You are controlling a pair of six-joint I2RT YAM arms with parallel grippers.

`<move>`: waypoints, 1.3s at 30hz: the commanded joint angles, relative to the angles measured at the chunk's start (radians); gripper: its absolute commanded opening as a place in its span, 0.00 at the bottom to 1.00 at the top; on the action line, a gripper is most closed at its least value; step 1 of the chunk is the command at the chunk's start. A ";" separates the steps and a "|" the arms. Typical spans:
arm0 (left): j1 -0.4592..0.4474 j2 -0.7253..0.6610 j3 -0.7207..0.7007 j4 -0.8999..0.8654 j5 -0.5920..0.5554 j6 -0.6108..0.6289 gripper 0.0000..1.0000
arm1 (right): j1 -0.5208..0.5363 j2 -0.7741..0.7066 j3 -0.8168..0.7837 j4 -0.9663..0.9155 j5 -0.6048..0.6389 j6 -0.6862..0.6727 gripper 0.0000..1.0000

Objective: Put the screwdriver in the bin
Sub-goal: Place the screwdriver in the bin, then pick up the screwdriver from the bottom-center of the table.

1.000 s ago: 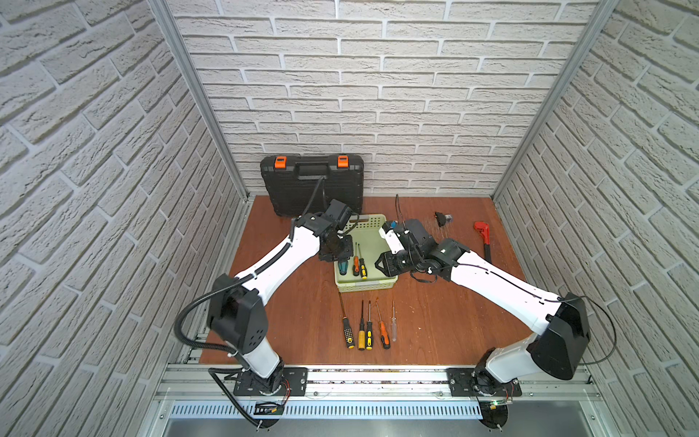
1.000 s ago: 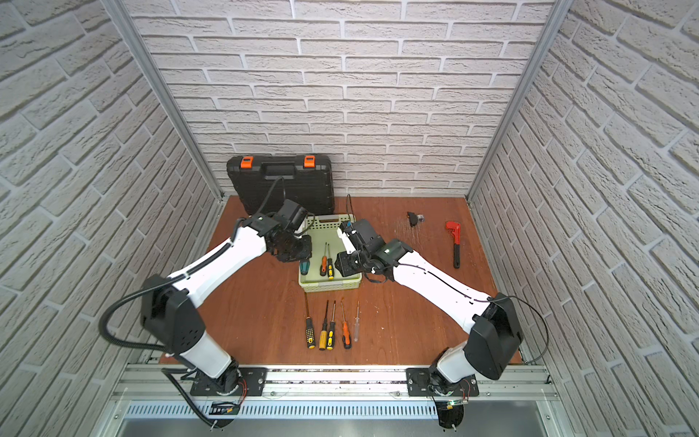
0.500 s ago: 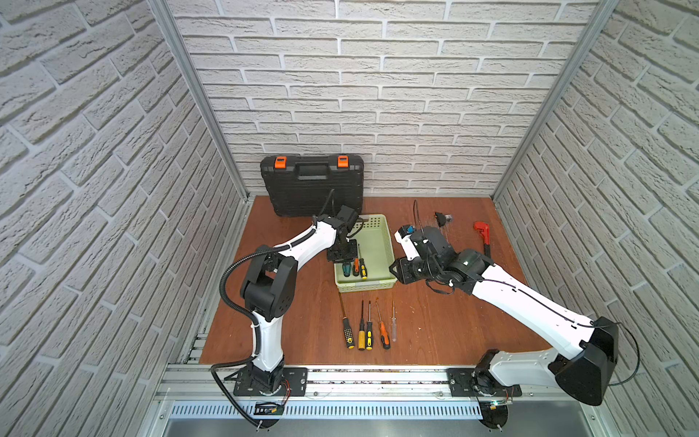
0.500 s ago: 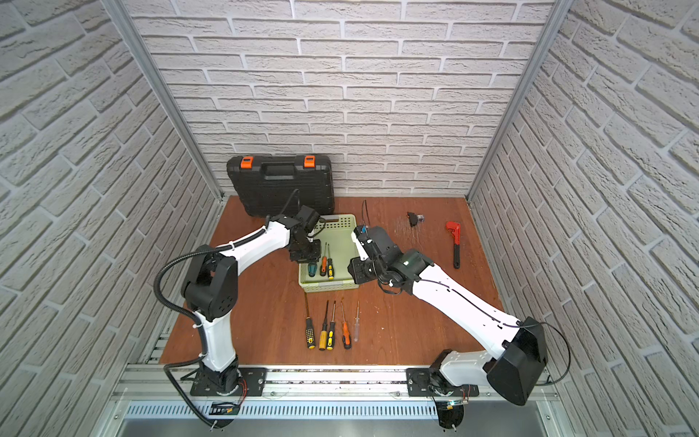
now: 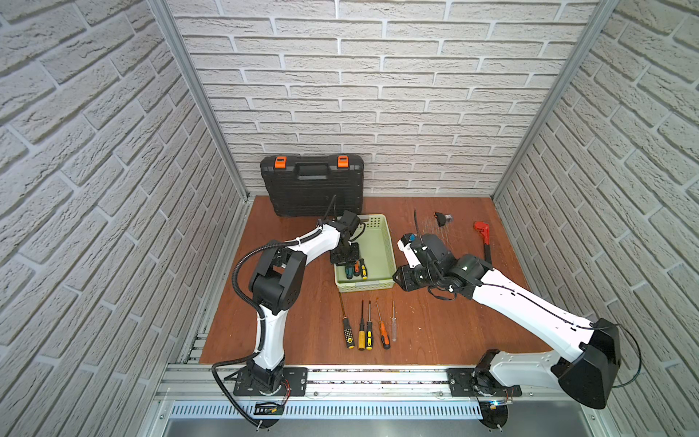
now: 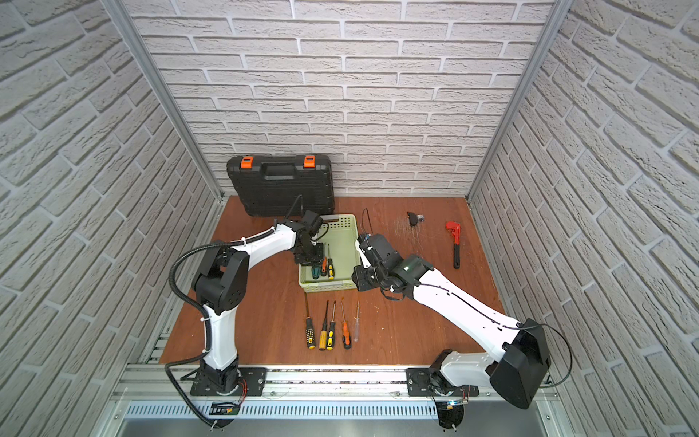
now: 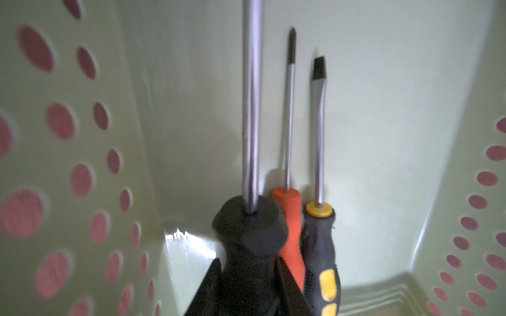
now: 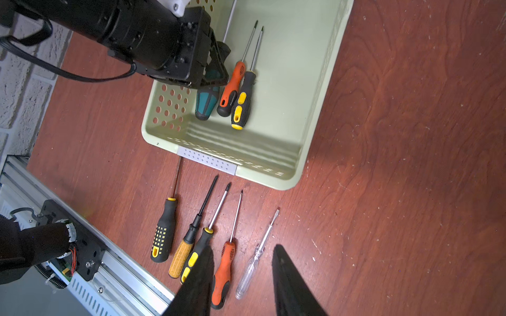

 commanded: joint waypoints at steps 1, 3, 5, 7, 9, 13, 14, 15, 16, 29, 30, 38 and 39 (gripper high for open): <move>0.001 0.022 -0.012 0.034 -0.005 0.001 0.26 | 0.020 -0.025 -0.026 -0.007 0.004 0.020 0.38; -0.001 0.030 -0.007 0.031 -0.010 0.007 0.29 | 0.024 -0.025 -0.026 -0.022 0.027 0.011 0.38; -0.001 0.030 -0.006 0.032 -0.007 0.012 0.30 | 0.024 -0.028 -0.014 -0.035 0.042 0.002 0.39; -0.003 0.020 -0.004 0.032 -0.009 0.012 0.36 | 0.024 -0.028 -0.002 -0.042 0.049 0.000 0.40; -0.004 0.003 -0.003 0.033 -0.013 0.011 0.40 | 0.025 -0.027 0.004 -0.044 0.043 0.004 0.41; -0.009 -0.036 -0.004 0.041 -0.019 0.012 0.50 | 0.036 -0.028 -0.002 -0.047 0.032 0.023 0.41; -0.009 -0.048 -0.007 0.049 -0.018 0.016 0.50 | 0.040 -0.030 -0.006 -0.048 0.034 0.026 0.41; -0.009 -0.063 -0.011 0.052 -0.017 0.017 0.50 | 0.046 -0.033 -0.010 -0.049 0.040 0.032 0.41; -0.009 -0.077 -0.014 0.056 -0.015 0.014 0.50 | 0.052 -0.036 -0.011 -0.051 0.046 0.035 0.41; -0.014 -0.562 -0.310 0.086 -0.086 -0.018 0.51 | 0.193 -0.037 -0.174 -0.073 0.117 0.304 0.51; -0.012 -0.590 -0.336 0.082 -0.095 -0.028 0.51 | 0.205 -0.023 -0.185 -0.069 0.122 0.325 0.51; 0.027 -0.710 -0.412 0.046 -0.133 -0.013 0.53 | 0.287 0.106 -0.200 0.008 0.126 0.401 0.46; 0.034 -0.713 -0.414 0.043 -0.131 -0.010 0.53 | 0.287 0.123 -0.199 0.018 0.121 0.403 0.45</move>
